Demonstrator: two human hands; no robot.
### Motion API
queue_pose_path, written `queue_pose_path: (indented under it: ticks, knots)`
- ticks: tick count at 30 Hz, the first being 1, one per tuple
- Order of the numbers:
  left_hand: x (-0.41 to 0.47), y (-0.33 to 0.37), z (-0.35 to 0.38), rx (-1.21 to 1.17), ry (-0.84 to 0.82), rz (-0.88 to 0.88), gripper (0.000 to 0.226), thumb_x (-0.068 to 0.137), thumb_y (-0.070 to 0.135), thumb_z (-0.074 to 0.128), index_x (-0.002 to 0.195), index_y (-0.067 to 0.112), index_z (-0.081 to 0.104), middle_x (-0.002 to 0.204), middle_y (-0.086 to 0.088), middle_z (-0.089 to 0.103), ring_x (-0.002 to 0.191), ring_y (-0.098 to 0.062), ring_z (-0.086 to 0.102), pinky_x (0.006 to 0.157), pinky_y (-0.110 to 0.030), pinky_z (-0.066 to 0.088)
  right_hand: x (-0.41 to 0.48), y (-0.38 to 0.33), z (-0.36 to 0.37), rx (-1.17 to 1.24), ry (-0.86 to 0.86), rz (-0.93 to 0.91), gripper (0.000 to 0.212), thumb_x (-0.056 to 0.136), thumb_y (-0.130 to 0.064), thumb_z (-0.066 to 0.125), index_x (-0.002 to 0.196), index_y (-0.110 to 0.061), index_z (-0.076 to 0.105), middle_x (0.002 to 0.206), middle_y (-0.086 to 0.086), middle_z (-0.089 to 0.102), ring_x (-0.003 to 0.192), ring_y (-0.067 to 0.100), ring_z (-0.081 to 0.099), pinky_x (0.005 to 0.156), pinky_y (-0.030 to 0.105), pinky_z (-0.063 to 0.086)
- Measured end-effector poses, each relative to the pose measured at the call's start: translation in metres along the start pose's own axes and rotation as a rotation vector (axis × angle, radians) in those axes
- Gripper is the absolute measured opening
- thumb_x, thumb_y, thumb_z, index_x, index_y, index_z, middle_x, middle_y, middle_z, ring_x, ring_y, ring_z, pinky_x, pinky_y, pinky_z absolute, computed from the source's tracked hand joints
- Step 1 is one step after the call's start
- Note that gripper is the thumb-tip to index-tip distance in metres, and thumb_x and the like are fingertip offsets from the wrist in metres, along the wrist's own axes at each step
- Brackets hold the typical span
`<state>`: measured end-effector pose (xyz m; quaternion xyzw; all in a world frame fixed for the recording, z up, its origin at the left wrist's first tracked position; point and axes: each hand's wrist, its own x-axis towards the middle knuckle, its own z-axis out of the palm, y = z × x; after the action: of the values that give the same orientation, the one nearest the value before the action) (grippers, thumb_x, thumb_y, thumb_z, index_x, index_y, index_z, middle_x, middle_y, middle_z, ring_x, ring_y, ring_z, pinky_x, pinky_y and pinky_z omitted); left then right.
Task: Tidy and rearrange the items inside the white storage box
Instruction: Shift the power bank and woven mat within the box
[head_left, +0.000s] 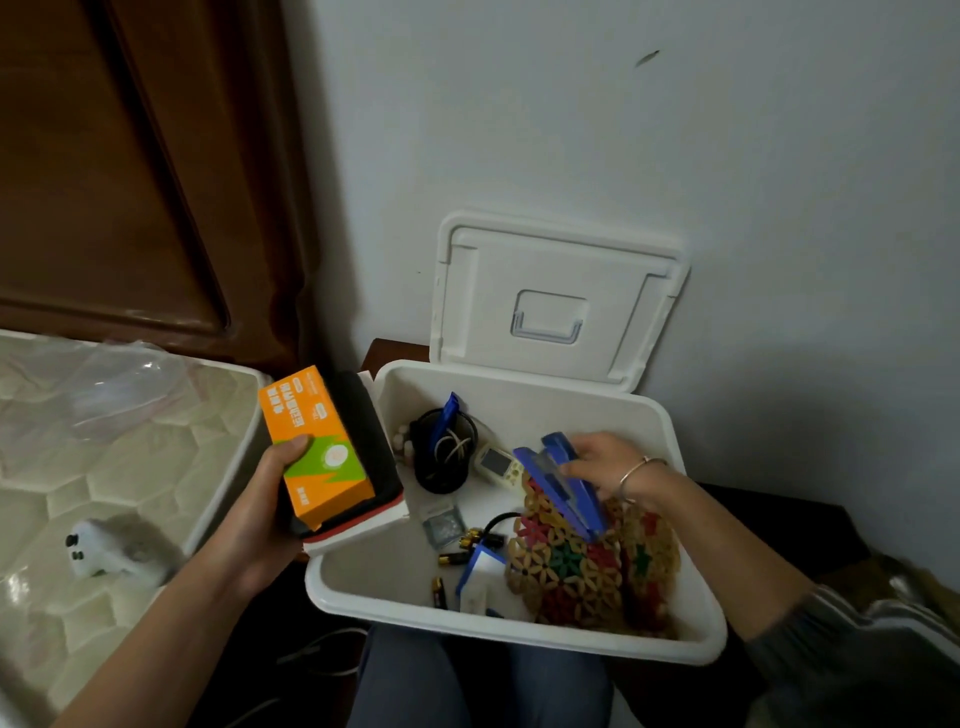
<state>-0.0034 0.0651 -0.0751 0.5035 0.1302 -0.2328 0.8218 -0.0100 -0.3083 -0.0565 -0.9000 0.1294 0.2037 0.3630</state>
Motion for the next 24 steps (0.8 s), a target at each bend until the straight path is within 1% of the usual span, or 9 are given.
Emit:
queue_pose_path:
  ticks: [3, 4, 8, 10, 12, 16, 20, 22, 24]
  knots:
    - [0.000, -0.001, -0.001, -0.006, 0.007, 0.017, 0.057, 0.067, 0.053, 0.070, 0.117, 0.028, 0.062, 0.110, -0.008, 0.073, 0.093, -0.026, 0.072, 0.073, -0.042, 0.052, 0.010, 0.021, -0.010, -0.242, 0.099, 0.096, 0.020, 0.091, -0.023, 0.054, 0.094, -0.005, 0.062, 0.084, 0.014, 0.064, 0.087, 0.031, 0.062, 0.066, 0.032, 0.043]
    - [0.000, -0.002, -0.001, -0.005, 0.011, 0.021, 0.057, 0.067, 0.053, 0.070, 0.117, 0.028, 0.062, 0.110, -0.008, 0.073, 0.093, -0.026, 0.072, 0.073, -0.042, 0.052, 0.012, 0.025, -0.010, -0.314, 0.117, 0.123, 0.019, 0.093, -0.023, 0.051, 0.093, -0.007, 0.061, 0.086, 0.013, 0.063, 0.089, 0.031, 0.061, 0.066, 0.028, 0.039]
    - [-0.001, -0.002, -0.002, 0.009, 0.015, 0.013, 0.056, 0.068, 0.054, 0.070, 0.118, 0.029, 0.061, 0.111, -0.007, 0.073, 0.093, -0.026, 0.072, 0.073, -0.043, 0.052, 0.024, 0.035, -0.004, -0.519, 0.156, 0.218, 0.035, 0.098, -0.027, 0.040, 0.126, -0.010, 0.054, 0.123, 0.016, 0.058, 0.108, 0.031, 0.057, 0.080, 0.031, 0.045]
    - [-0.002, -0.003, -0.001, 0.025, 0.020, 0.014, 0.059, 0.066, 0.055, 0.071, 0.118, 0.029, 0.061, 0.111, -0.007, 0.073, 0.094, -0.026, 0.072, 0.072, -0.042, 0.053, 0.028, 0.038, 0.002, -0.553, 0.120, 0.256, 0.040, 0.097, -0.021, 0.042, 0.137, -0.016, 0.045, 0.132, 0.012, 0.053, 0.115, 0.030, 0.054, 0.092, 0.033, 0.047]
    - [-0.002, -0.003, 0.001, 0.045, 0.027, 0.023, 0.062, 0.063, 0.057, 0.073, 0.117, 0.030, 0.062, 0.111, -0.006, 0.073, 0.094, -0.025, 0.072, 0.073, -0.041, 0.053, 0.033, 0.042, 0.009, -0.547, 0.108, 0.270, 0.041, 0.098, -0.019, 0.041, 0.139, -0.018, 0.042, 0.134, 0.010, 0.052, 0.118, 0.030, 0.052, 0.096, 0.037, 0.048]
    - [-0.002, -0.003, 0.004, 0.062, 0.033, 0.016, 0.055, 0.063, 0.058, 0.073, 0.111, 0.031, 0.065, 0.109, -0.005, 0.073, 0.093, -0.024, 0.072, 0.071, -0.039, 0.054, 0.037, 0.047, 0.016, -0.559, 0.175, 0.262, 0.035, 0.098, -0.018, 0.041, 0.132, -0.013, 0.049, 0.128, 0.012, 0.055, 0.114, 0.029, 0.055, 0.091, 0.036, 0.050]
    - [-0.002, -0.004, 0.008, 0.094, 0.037, 0.011, 0.050, 0.057, 0.060, 0.075, 0.099, 0.033, 0.071, 0.106, -0.005, 0.074, 0.091, -0.023, 0.073, 0.071, -0.037, 0.053, 0.023, 0.040, 0.025, -0.623, 0.348, 0.287, 0.036, 0.094, -0.015, 0.049, 0.129, -0.006, 0.046, 0.129, 0.013, 0.052, 0.117, 0.028, 0.053, 0.093, 0.035, 0.048]
    - [-0.002, -0.004, 0.009, 0.105, 0.045, 0.013, 0.060, 0.048, 0.063, 0.081, 0.099, 0.034, 0.072, 0.107, -0.005, 0.074, 0.092, -0.023, 0.073, 0.071, -0.036, 0.053, 0.014, 0.026, 0.035, -0.727, 0.415, 0.137, 0.033, 0.094, -0.020, 0.049, 0.126, -0.009, 0.048, 0.129, 0.010, 0.051, 0.118, 0.025, 0.049, 0.093, 0.034, 0.046]
    - [-0.001, -0.004, 0.008, 0.096, 0.052, 0.010, 0.069, 0.046, 0.063, 0.083, 0.105, 0.031, 0.069, 0.109, -0.006, 0.073, 0.094, -0.024, 0.072, 0.074, -0.038, 0.052, 0.004, 0.009, 0.051, -0.610, 0.330, -0.194, 0.032, 0.093, -0.026, 0.053, 0.122, -0.013, 0.053, 0.125, 0.006, 0.052, 0.117, 0.021, 0.048, 0.096, 0.031, 0.042]
